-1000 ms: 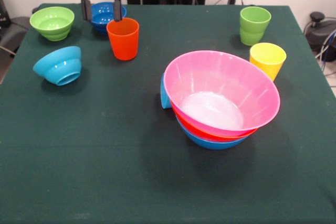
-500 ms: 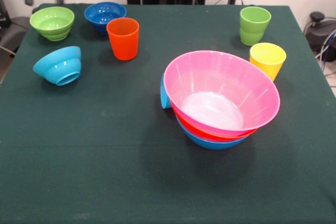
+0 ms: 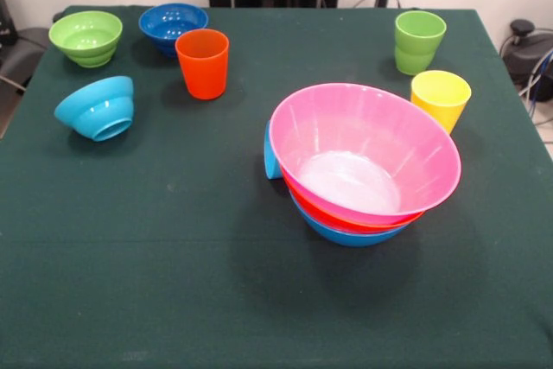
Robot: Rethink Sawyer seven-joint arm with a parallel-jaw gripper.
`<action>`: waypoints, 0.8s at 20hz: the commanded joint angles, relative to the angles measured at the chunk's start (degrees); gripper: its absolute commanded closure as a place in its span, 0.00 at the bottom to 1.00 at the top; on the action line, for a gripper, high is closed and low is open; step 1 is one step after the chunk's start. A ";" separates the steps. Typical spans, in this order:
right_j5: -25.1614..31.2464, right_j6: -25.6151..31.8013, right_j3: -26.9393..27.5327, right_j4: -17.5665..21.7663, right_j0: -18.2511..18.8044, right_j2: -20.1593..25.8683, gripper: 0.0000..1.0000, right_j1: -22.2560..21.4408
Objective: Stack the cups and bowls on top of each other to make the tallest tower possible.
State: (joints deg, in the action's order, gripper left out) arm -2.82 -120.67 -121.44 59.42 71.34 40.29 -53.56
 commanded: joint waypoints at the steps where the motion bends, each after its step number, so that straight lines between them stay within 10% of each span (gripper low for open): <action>1: -23.95 10.67 3.12 -3.63 -17.41 -24.90 0.00 6.79; 11: -25.08 12.54 11.87 -3.04 -28.89 -34.34 0.00 12.71; 16: -13.41 -26.88 7.95 27.85 -15.10 -7.25 0.00 11.33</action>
State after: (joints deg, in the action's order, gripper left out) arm -29.70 -122.23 -115.62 67.14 51.13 20.33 -44.97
